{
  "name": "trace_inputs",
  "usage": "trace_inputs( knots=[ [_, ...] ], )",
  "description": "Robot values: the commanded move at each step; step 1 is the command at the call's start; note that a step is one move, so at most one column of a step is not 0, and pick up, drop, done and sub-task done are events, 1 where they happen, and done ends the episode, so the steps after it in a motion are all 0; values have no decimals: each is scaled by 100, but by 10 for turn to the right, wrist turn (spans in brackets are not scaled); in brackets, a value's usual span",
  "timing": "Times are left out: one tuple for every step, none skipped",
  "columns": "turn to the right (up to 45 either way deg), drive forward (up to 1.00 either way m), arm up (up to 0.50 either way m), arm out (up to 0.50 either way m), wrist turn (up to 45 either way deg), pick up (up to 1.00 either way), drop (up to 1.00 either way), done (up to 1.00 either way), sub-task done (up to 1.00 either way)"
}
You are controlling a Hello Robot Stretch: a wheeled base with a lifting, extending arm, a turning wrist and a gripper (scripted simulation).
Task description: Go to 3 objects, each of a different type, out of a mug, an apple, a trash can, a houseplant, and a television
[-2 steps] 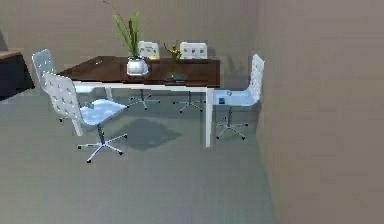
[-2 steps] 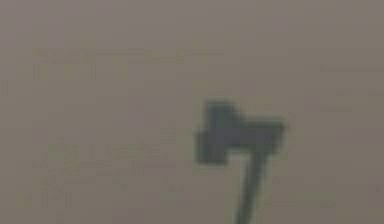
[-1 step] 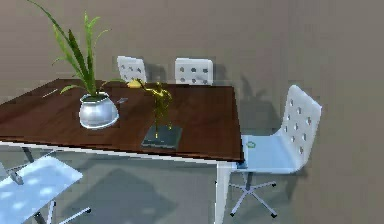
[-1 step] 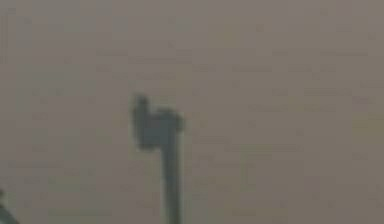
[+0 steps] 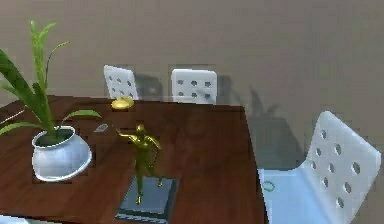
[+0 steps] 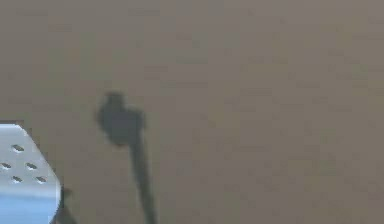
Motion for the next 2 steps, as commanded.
trace_inputs(
  knots=[
    [-360, 0, 0, 0, 0, 0, 0, 0, 0],
    [0, 0, 0, 0, 0, 0, 0, 0, 100]
  ],
)
